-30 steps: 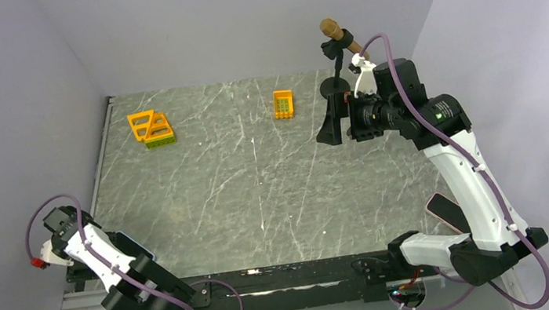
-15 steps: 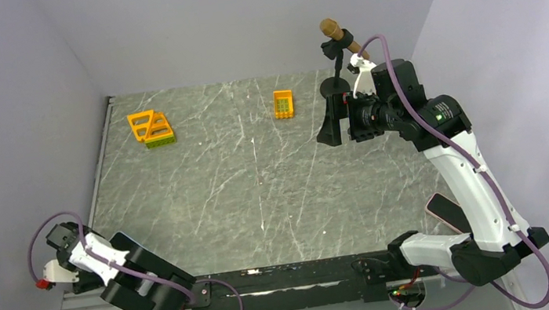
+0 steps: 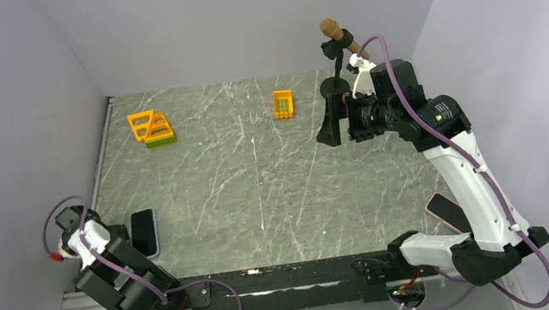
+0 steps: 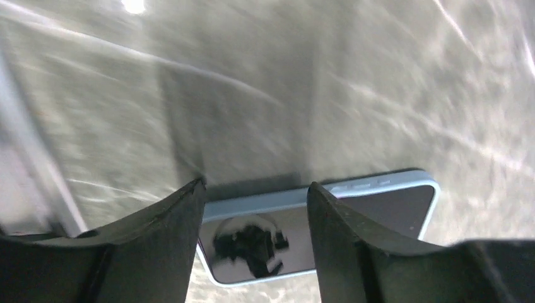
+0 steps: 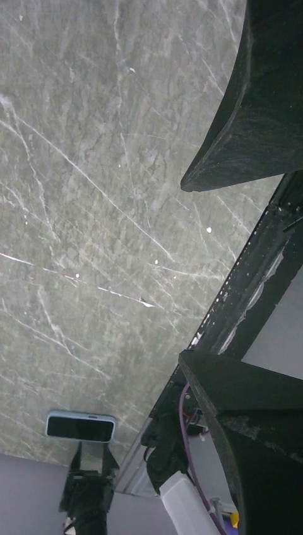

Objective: Take the phone out of the phone case
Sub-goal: Adjust the phone at the corner of the board.

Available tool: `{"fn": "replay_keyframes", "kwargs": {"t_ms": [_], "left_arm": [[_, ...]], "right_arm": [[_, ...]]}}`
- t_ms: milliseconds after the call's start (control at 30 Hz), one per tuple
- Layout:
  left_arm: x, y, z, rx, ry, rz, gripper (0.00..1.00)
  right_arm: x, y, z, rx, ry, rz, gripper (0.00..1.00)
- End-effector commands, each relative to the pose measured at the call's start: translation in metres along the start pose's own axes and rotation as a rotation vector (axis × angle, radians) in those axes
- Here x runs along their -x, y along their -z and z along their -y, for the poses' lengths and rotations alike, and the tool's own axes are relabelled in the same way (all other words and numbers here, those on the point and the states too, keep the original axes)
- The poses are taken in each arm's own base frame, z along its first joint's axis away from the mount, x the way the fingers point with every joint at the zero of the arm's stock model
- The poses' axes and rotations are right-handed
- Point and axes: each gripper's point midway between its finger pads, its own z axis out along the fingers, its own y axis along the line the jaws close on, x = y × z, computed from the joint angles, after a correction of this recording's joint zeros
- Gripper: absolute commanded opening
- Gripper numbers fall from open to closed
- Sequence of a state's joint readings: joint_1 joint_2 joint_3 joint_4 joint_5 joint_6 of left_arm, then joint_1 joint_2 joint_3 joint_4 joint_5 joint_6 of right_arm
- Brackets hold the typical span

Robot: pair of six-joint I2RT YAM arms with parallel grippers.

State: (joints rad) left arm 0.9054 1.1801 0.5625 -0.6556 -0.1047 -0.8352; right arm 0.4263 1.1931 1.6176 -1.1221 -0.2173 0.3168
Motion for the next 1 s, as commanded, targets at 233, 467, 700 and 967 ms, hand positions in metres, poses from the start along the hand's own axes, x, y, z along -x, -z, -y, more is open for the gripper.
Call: {"fn": "replay_keyframes", "kwargs": {"t_ms": [233, 467, 700, 967], "left_arm": [[-0.017, 0.042, 0.053, -0.207, -0.318, 0.008, 0.99], [-0.038, 0.067, 0.114, -0.479, -0.771, -0.03, 0.99], [-0.072, 0.054, 0.134, -0.491, -1.355, -0.14, 0.99], [-0.08, 0.07, 0.146, -0.616, -1.588, -0.016, 1.0]], "right_arm": [[0.009, 0.015, -0.001, -0.011, 0.033, 0.058, 1.0], [0.007, 0.011, -0.001, -0.004, 0.035, 0.051, 1.0], [0.006, 0.012, -0.008, 0.006, 0.099, 0.052, 1.0], [0.009, 0.02, -0.013, 0.006, 0.167, 0.078, 1.0]]}}
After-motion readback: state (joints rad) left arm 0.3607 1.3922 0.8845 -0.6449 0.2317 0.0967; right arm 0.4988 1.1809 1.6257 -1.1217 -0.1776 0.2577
